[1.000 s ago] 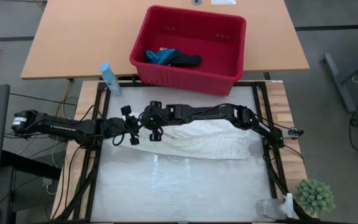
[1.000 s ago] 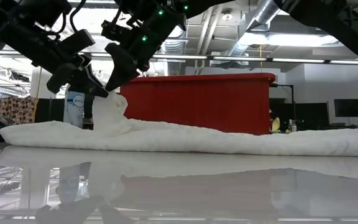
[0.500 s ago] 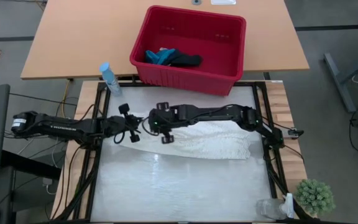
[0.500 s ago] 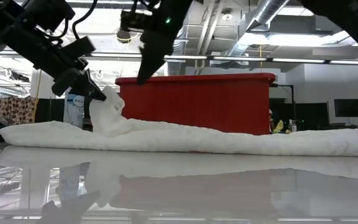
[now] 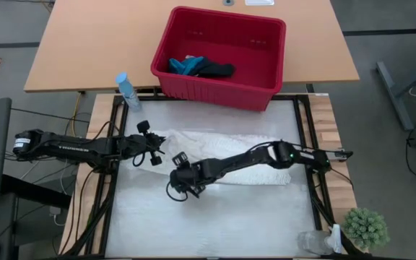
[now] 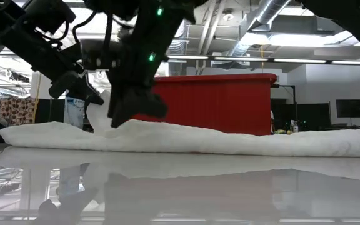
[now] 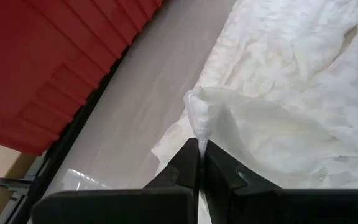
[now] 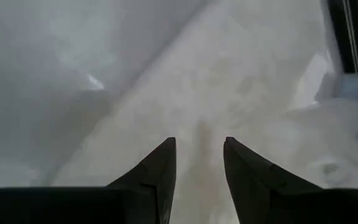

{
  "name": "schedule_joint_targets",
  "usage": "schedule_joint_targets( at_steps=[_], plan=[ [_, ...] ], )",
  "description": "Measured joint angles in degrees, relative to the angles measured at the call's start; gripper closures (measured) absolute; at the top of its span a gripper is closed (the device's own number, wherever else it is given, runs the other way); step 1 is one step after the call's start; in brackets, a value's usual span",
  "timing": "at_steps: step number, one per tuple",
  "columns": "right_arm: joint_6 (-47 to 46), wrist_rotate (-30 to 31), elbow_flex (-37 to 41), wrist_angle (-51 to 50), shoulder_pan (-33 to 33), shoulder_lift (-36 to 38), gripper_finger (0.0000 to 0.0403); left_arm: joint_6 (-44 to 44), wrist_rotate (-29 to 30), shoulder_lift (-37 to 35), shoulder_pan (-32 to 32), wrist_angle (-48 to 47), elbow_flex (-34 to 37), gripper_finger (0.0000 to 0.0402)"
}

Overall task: Fold Laundry from Bin
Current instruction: Fold the white shirt

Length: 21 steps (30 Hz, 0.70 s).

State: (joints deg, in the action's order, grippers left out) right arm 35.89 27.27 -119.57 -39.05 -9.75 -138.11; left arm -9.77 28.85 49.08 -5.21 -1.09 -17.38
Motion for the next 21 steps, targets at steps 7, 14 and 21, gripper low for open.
schedule_joint_targets(
  at_steps=[7,14,21],
  plan=[
    [-2.0,2.8,0.0,0.9,0.9,-0.8,0.0245,0.2,0.0,0.0,0.0,0.1,0.0,0.0402],
    [-2.7,2.3,0.0,2.3,3.3,-1.4,0.0246,0.6,0.0,0.0,0.0,0.1,0.0,0.0401],
    [-3.3,-0.1,0.0,2.2,4.3,-1.9,0.0246,0.6,0.0,0.0,0.0,0.0,0.0,0.0401]
  ],
)
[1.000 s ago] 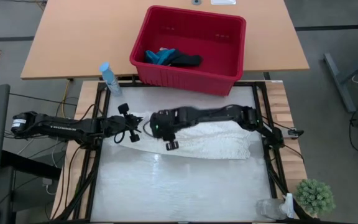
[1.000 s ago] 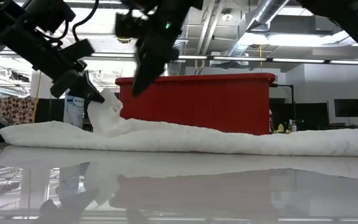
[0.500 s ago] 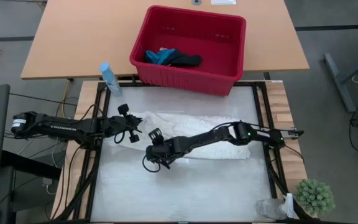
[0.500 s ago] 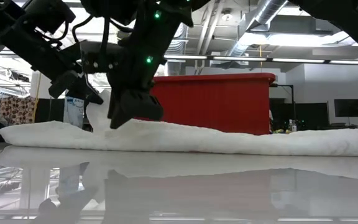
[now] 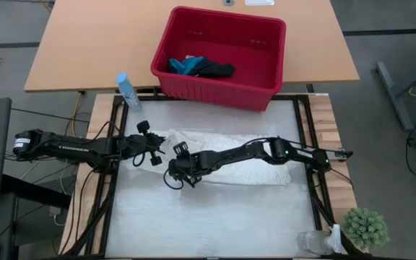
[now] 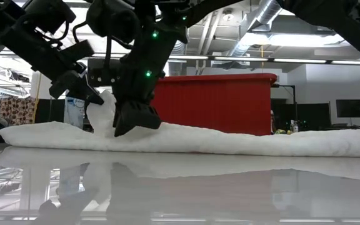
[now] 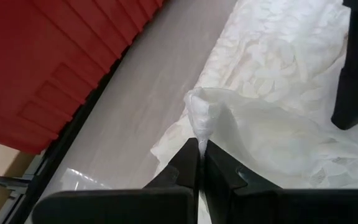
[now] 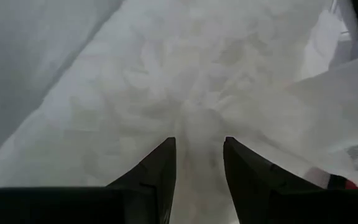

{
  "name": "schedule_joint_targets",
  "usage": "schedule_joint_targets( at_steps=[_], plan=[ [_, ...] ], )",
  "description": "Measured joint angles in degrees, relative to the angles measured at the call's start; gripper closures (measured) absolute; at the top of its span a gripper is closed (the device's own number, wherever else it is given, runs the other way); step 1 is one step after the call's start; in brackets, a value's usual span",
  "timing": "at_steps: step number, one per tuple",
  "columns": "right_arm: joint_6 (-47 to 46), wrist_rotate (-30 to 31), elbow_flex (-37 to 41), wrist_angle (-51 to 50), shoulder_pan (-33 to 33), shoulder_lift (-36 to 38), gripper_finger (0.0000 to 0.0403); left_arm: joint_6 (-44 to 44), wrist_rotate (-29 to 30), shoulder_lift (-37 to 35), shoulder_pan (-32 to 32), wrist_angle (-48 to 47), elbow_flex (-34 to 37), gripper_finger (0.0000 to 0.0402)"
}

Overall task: Fold Laundry from Bin
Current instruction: Fold the white shirt

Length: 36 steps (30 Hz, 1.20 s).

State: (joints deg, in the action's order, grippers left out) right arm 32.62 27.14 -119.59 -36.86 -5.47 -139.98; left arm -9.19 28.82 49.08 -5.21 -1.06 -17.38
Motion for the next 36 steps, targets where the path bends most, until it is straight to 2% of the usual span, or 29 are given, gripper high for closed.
schedule_joint_targets(
  at_steps=[4,15,18,22,28,36],
  plan=[
    [-0.2,0.2,0.0,0.8,0.0,0.0,0.0251,0.4,0.0,0.0,0.0,0.0,0.0,0.0401],
    [-1.2,0.0,0.0,0.9,0.5,0.0,0.0299,1.1,0.0,0.0,0.0,0.0,0.0,0.0401],
    [-1.8,0.0,0.0,0.4,0.8,0.0,0.0328,1.1,0.0,0.0,0.0,0.0,0.0,0.0401],
    [-1.9,0.0,0.0,0.5,0.8,0.0,0.0385,1.4,0.0,0.0,0.0,0.0,0.0,0.0401],
    [-1.3,2.7,0.0,-1.0,0.3,0.1,0.0387,1.7,0.0,0.0,0.0,-0.3,0.0,0.0401],
    [-6.3,0.7,0.0,-6.1,0.3,4.7,0.0389,2.2,0.5,0.0,0.0,-1.6,0.0,0.0401]
  ],
)
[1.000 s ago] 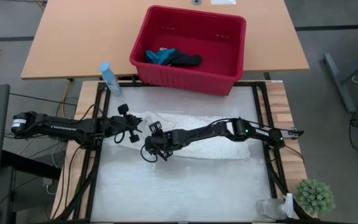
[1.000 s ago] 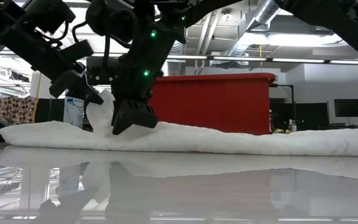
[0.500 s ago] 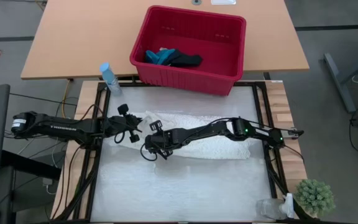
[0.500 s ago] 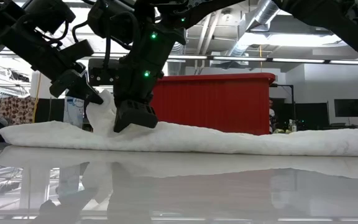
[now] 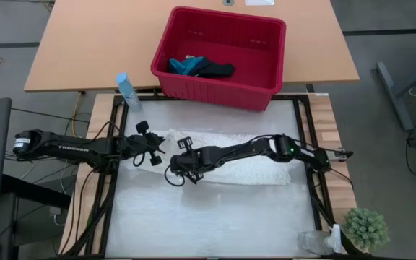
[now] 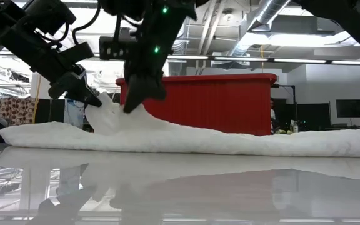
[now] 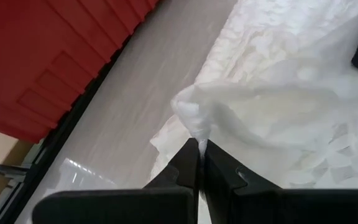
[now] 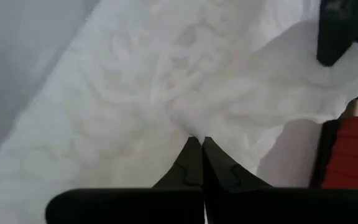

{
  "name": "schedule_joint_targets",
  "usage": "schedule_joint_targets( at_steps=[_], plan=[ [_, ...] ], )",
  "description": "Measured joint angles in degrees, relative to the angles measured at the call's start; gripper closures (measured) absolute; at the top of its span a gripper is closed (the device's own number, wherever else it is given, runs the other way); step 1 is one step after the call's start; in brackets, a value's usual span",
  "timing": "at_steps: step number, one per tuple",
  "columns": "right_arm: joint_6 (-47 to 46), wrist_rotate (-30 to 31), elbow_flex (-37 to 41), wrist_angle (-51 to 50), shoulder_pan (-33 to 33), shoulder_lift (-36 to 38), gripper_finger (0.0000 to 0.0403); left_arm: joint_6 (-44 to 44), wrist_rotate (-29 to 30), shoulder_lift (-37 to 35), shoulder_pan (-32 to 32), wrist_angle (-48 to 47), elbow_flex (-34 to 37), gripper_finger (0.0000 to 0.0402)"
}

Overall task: Fold Laundry from Bin
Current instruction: Fold the white shirt

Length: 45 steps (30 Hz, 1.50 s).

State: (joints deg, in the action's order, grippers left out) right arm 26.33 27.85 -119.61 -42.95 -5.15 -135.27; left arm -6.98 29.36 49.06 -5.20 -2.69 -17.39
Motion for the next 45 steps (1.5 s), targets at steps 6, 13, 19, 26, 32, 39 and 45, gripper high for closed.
schedule_joint_targets(
  at_steps=[6,13,19,26,32,39,45],
  plan=[
    [-4.1,-6.0,0.0,-1.2,2.8,2.0,0.0389,0.1,0.7,0.0,0.0,0.3,0.0,0.0401],
    [-11.1,-14.0,0.0,-5.0,6.4,2.1,0.0389,2.0,1.2,0.0,0.0,0.3,0.0,0.0401],
    [-12.9,-14.7,0.0,-5.3,6.6,2.2,0.0389,2.4,1.3,0.0,0.0,0.4,0.0,0.0401],
    [-16.0,-15.7,0.0,-6.1,7.4,2.3,0.0389,3.3,1.3,0.0,0.0,0.4,0.0,0.0401],
    [-19.7,-20.9,0.0,-2.8,8.2,2.6,0.0385,5.0,1.3,0.0,0.0,1.5,0.8,0.0401],
    [-26.0,-20.5,0.0,-2.1,10.6,2.6,0.0389,8.0,1.6,0.0,0.0,3.8,5.7,0.0401],
    [-26.5,-20.4,0.0,0.3,11.2,2.9,0.0387,9.6,1.6,0.0,0.0,4.1,6.6,0.0401]
  ],
)
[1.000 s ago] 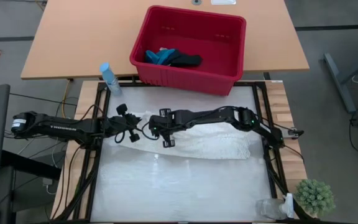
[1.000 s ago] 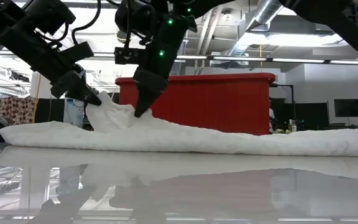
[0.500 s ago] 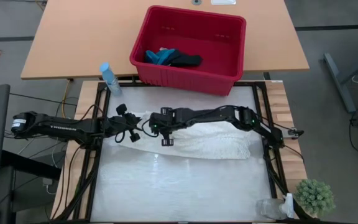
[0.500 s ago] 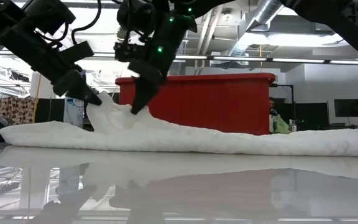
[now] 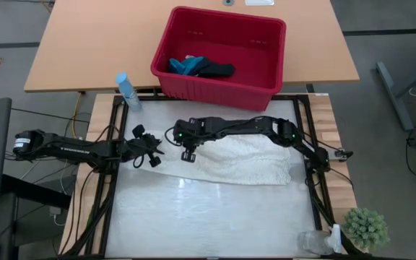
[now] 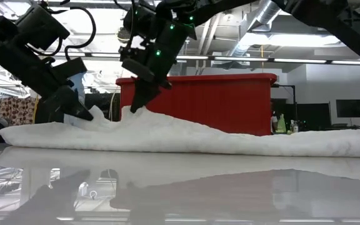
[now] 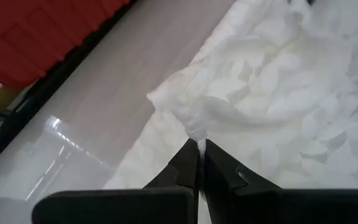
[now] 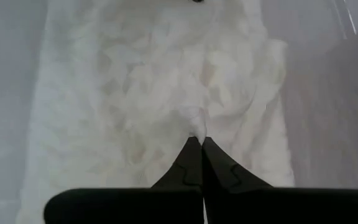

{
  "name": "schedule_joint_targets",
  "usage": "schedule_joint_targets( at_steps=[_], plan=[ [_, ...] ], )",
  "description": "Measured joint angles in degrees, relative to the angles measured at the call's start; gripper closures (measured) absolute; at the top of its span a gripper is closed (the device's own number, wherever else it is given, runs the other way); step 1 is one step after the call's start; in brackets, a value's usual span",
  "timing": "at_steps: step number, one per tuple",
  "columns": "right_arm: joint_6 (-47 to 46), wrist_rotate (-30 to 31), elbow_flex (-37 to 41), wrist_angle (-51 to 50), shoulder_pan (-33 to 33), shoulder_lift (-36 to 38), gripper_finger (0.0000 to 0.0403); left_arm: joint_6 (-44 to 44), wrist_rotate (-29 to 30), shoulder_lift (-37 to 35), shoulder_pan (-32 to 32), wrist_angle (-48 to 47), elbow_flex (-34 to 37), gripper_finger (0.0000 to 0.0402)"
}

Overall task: Fold Laundry from Bin
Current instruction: Fold the white shirt

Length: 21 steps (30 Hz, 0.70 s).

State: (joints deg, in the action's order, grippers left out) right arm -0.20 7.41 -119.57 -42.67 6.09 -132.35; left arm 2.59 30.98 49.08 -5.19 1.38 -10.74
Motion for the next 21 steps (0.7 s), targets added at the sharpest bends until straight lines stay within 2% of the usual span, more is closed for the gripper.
schedule_joint_targets(
  at_steps=[6,11,13,15,21],
  plan=[
    [-4.1,0.5,0.0,-1.7,0.5,0.5,0.0387,-0.2,0.1,0.0,0.0,2.9,0.0,0.0401],
    [-6.7,8.6,0.0,-3.9,0.9,0.5,0.0387,-0.4,0.1,0.0,0.0,4.4,0.0,0.0401],
    [-7.5,10.1,0.0,-5.1,1.0,0.5,0.0388,-0.4,0.1,0.0,0.0,4.7,0.0,0.0401],
    [-7.8,8.8,0.2,-5.1,1.0,0.5,0.0388,-0.4,0.1,0.0,0.0,4.7,0.0,0.0401],
    [-8.5,5.4,7.0,3.4,-1.1,0.3,0.0388,0.2,-0.8,0.0,0.0,4.6,0.0,0.0401]
  ],
)
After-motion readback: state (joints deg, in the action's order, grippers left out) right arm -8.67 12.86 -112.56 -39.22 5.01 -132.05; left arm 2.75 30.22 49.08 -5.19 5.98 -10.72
